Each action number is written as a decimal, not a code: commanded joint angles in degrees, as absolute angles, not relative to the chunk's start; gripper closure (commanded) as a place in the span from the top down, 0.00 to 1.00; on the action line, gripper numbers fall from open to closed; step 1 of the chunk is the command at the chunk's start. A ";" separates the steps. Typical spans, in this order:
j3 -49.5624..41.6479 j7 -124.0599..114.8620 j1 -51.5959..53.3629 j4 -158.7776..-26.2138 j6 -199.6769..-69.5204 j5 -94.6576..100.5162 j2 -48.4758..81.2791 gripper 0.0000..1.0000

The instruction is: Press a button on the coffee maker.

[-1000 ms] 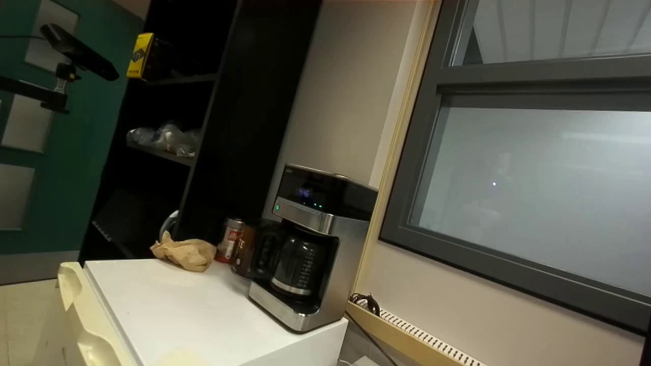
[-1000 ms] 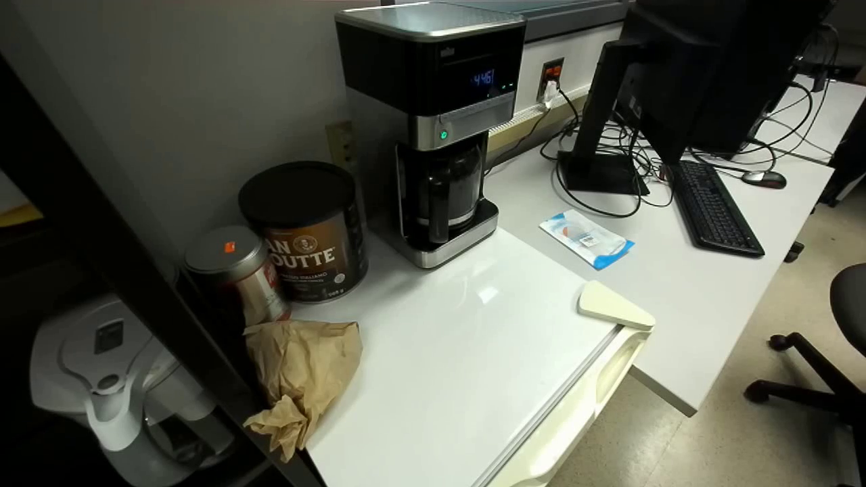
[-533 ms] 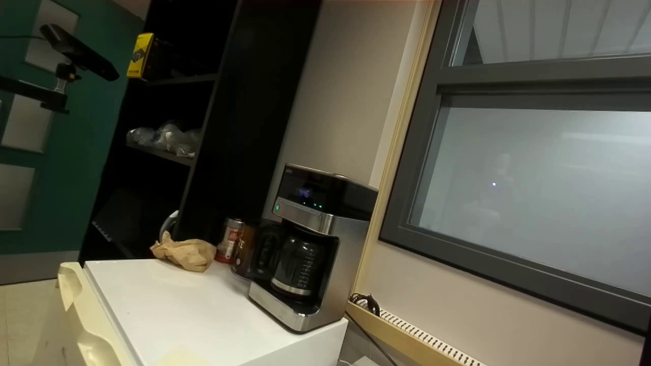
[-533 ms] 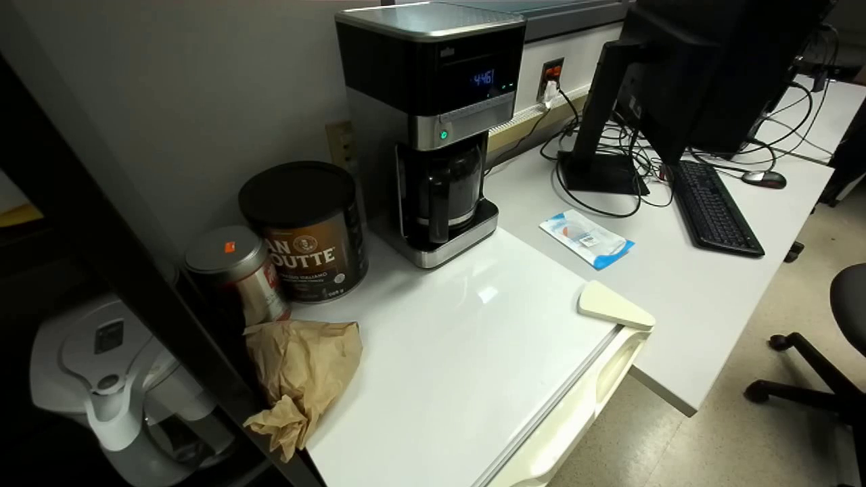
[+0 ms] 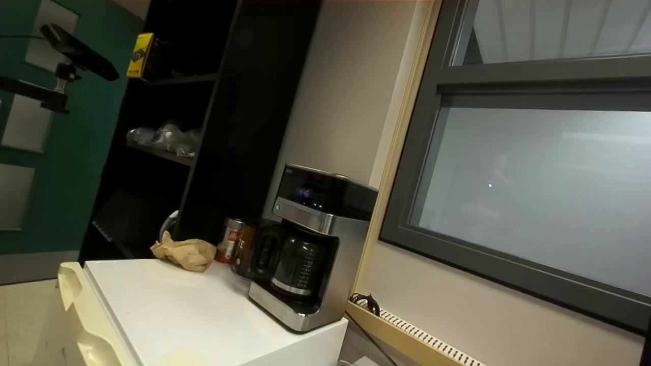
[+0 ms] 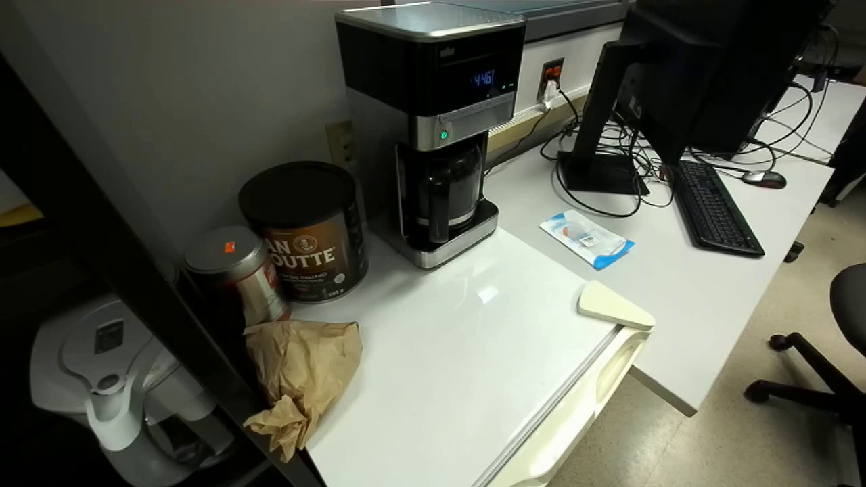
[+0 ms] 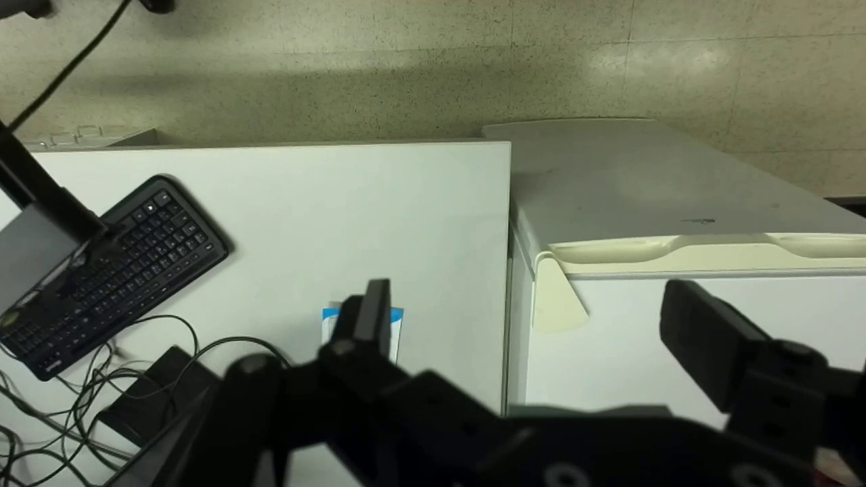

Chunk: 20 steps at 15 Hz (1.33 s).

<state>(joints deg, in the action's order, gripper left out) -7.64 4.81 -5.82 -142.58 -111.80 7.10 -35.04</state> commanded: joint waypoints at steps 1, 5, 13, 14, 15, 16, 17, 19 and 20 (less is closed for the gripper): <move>-7.11 6.05 -4.71 -141.33 -115.23 6.50 -31.57 1.00; -6.30 6.33 -3.56 -140.92 -119.60 6.43 -28.26 1.00; -3.83 4.78 -3.46 -140.20 -132.55 8.38 -21.19 1.00; -3.63 4.90 -3.38 -139.83 -133.72 8.45 -20.09 1.00; -3.44 4.80 -3.39 -139.61 -135.07 8.53 -19.12 1.00; -3.29 4.97 -3.28 -139.09 -135.84 8.50 -17.96 1.00; -3.03 4.87 -3.30 -138.69 -136.80 8.81 -16.98 1.00; -2.57 4.71 -3.20 -137.76 -138.41 9.06 -14.96 1.00; -2.24 4.70 -3.10 -136.97 -138.82 9.34 -13.62 1.00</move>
<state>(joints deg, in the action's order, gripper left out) -3.09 5.00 -3.29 -139.89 -136.93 8.18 -17.75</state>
